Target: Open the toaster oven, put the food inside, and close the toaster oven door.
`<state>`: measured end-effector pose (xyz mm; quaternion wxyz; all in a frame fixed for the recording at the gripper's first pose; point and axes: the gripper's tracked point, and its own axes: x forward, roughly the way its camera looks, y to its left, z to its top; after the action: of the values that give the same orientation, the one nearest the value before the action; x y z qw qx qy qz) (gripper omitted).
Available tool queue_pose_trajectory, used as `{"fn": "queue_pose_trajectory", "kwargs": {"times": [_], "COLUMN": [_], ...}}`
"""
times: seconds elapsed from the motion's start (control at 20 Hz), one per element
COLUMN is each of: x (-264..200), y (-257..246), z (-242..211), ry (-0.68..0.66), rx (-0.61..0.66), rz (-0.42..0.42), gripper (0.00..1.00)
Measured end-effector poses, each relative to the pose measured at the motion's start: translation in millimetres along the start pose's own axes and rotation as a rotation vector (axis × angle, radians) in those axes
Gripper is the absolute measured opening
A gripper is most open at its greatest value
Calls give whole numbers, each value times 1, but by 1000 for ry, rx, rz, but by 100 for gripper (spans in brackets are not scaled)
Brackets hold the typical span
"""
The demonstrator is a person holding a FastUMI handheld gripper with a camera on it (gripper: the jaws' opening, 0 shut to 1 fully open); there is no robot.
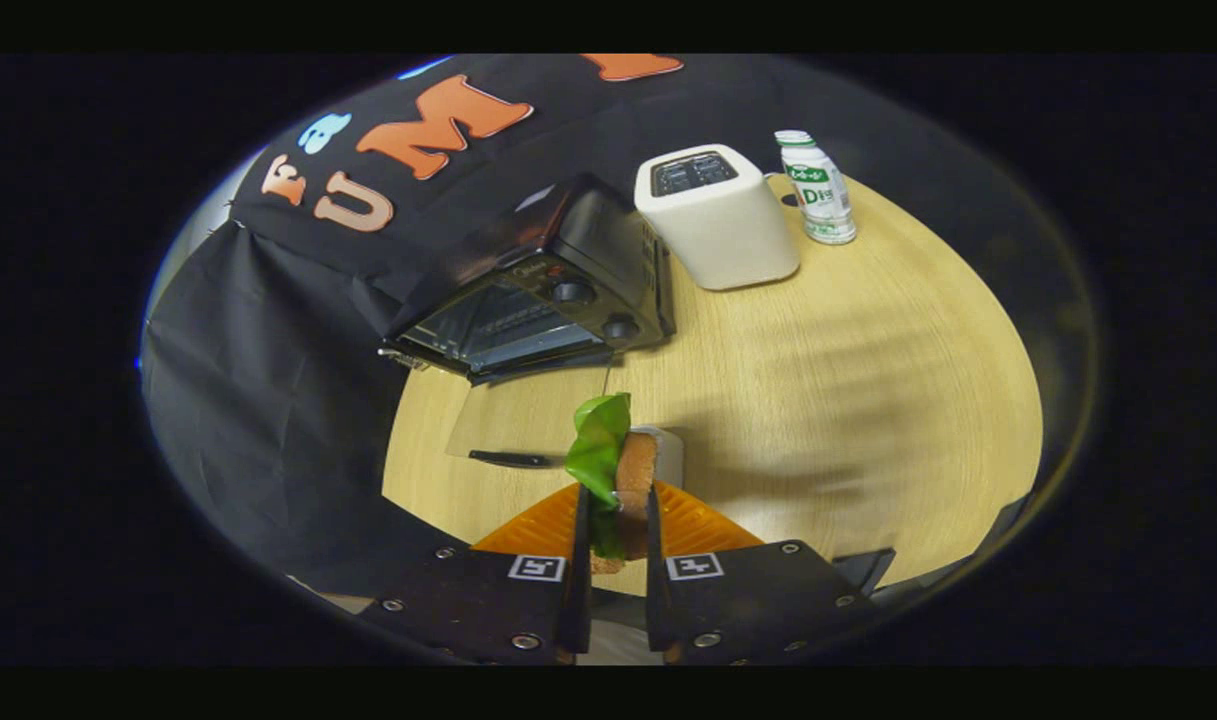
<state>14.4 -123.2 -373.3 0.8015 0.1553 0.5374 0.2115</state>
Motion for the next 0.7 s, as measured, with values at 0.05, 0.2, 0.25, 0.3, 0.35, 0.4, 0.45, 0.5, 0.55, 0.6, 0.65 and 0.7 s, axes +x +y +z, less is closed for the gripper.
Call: {"fn": "queue_pose_trajectory", "kwargs": {"times": [0.05, 0.2, 0.25, 0.3, 0.35, 0.4, 0.45, 0.5, 0.55, 0.6, 0.65, 0.7], "x": [-5, -17, -19, -19, -18, -17, -14, -12, -7, -3, 4, 11], "y": [4, 23, 31, 38, 47, 56, 65, 74, 81, 88, 94, 100], "z": [2, 9, 12, 14, 17, 19, 22, 24, 26, 26, 28, 30], "ry": [-21, -101, -131, -161, -191, -220, -251, -282, -314, -343, -370, -397], "rx": [8, 53, 73, 94, 118, 143, 169, 196, 230, 265, 302, 331], "rz": [-7, -12, -9, -6, 0, 9, 20, 34, 49, 64, 80, 92], "gripper": [23, 23, 23, 23, 22, 22, 22, 22, 22, 22, 22, 23]}}
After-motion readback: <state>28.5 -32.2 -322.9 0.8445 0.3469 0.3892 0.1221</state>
